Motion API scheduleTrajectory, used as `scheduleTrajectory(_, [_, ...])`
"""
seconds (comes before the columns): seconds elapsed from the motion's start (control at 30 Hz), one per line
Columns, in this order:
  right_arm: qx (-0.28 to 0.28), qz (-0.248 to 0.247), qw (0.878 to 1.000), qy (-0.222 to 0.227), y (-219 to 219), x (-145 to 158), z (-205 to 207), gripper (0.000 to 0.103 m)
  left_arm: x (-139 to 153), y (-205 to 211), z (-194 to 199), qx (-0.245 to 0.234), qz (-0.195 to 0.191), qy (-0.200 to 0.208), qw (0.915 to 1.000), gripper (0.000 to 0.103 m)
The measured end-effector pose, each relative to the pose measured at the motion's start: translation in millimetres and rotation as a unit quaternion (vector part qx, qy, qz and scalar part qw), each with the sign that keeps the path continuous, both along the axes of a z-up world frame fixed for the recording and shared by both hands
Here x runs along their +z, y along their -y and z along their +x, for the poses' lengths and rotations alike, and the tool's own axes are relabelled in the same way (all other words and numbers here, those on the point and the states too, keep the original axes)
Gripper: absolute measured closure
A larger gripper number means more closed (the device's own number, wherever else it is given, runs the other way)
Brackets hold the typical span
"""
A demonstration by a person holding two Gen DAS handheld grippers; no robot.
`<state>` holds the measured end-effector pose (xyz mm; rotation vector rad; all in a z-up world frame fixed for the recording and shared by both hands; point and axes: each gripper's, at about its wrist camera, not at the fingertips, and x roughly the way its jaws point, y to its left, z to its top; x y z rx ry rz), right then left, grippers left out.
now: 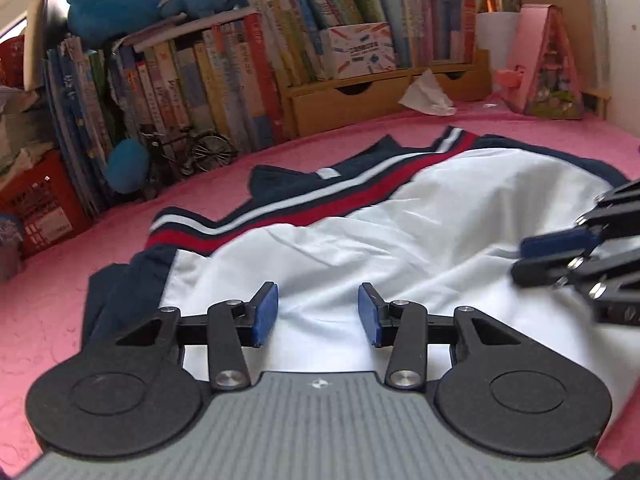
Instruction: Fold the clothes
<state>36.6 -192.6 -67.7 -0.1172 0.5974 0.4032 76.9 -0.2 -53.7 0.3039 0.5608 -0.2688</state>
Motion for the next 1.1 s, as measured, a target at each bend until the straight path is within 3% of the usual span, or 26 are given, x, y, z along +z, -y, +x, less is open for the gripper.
scheduleTrajectory(0.03, [-0.019, -0.017, 1.000, 0.007, 5, -1, 8, 0.085, -3, -10, 7, 0.021, -0.002, 0.000, 0.9998, 0.058])
scheduleTrajectory(0.07, [-0.044, -0.027, 0.999, 0.013, 16, -2, 14, 0.085, -5, -21, 14, 0.040, -0.007, -0.001, 0.9992, 0.049])
scheduleTrajectory(0.1, [-0.071, -0.036, 0.997, 0.018, 29, -3, 19, 0.092, -6, -33, 20, 0.048, -0.032, -0.009, 0.9983, 0.036])
scheduleTrajectory(0.2, [-0.174, -0.081, 0.981, 0.021, 78, -11, 38, 0.095, -9, -53, 28, 0.058, -0.094, -0.043, 0.9930, 0.032])
scheduleTrajectory(0.27, [-0.233, -0.097, 0.967, 0.013, 101, -17, 44, 0.093, -9, -53, 29, 0.058, -0.095, -0.049, 0.9926, 0.030])
scheduleTrajectory(0.33, [-0.289, -0.109, 0.951, 0.005, 122, -22, 49, 0.084, -10, -52, 30, 0.057, -0.094, -0.054, 0.9925, 0.029])
scheduleTrajectory(0.47, [-0.224, -0.018, 0.973, 0.051, 107, 2, 30, 0.084, -11, -52, 32, 0.054, -0.094, -0.061, 0.9922, 0.026])
scheduleTrajectory(0.53, [-0.145, 0.039, 0.988, 0.036, 85, 10, 38, 0.076, -12, -52, 33, 0.055, -0.095, -0.063, 0.9920, 0.025])
scheduleTrajectory(0.6, [-0.086, 0.082, 0.993, 0.001, 60, 14, 46, 0.074, -12, -52, 33, 0.057, -0.092, -0.063, 0.9921, 0.023])
scheduleTrajectory(0.7, [-0.050, 0.087, 0.994, -0.032, 21, 7, 65, 0.074, -12, -52, 34, 0.059, -0.091, -0.063, 0.9921, 0.021])
scheduleTrajectory(0.8, [-0.105, 0.058, 0.992, -0.048, 17, -5, 89, 0.077, -12, -53, 34, 0.058, -0.093, -0.064, 0.9919, 0.020])
scheduleTrajectory(0.9, [-0.166, 0.057, 0.983, -0.052, 39, -13, 108, 0.103, -13, -52, 36, 0.056, -0.093, -0.066, 0.9919, 0.017])
scheduleTrajectory(1.1, [-0.253, 0.057, 0.965, -0.039, 72, -15, 113, 0.102, -13, -53, 37, 0.055, -0.094, -0.068, 0.9917, 0.015])
